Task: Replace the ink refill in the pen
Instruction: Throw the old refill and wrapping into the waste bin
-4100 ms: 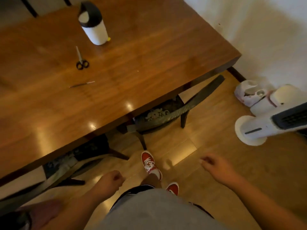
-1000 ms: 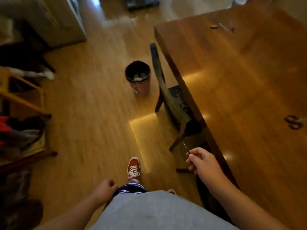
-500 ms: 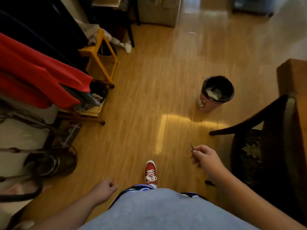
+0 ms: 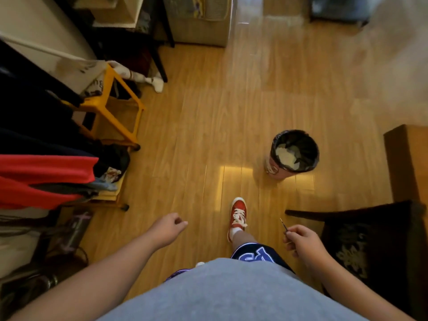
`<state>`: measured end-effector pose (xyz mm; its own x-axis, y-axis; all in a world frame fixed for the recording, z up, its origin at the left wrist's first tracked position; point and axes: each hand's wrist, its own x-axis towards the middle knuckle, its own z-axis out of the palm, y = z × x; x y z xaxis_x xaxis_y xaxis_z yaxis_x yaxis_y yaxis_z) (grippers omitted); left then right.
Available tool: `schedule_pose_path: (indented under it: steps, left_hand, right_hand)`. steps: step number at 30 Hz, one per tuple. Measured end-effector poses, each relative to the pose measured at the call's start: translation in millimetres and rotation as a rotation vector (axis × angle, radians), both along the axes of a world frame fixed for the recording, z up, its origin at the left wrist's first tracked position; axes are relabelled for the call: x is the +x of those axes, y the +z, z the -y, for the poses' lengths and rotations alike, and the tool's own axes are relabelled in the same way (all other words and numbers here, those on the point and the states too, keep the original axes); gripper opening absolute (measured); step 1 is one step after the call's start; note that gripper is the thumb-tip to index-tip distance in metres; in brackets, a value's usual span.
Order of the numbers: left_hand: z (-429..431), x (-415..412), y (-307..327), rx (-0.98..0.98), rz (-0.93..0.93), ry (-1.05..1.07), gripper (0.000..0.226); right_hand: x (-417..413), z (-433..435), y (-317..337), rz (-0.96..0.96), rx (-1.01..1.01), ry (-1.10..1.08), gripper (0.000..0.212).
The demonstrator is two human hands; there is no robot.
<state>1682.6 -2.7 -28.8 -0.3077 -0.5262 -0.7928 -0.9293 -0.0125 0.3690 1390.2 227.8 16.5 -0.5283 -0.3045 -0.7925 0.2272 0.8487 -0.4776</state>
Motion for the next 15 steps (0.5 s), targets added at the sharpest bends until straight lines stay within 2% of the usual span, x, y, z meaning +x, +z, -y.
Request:
schedule_pose_path:
  steps: [6,10,15]
  left_hand:
    - [62.8,-75.0,13.2,-0.035,0.015,0.071,0.025]
    - [96.8,-87.8,17.1,-0.044,0.04,0.143,0.021]
    - [145.8,-84.6,10.2,0.009,0.152,0.179,0.023]
  right_hand:
    - [-83.5,92.6,4.0,0.014,0.002,0.072,0.016]
    - [-123.2,171.0,17.3,0.001,-0.059,0.167,0.014]
    - [-157.1,275.9,24.0,0.01,-0.138,0.185,0.014]
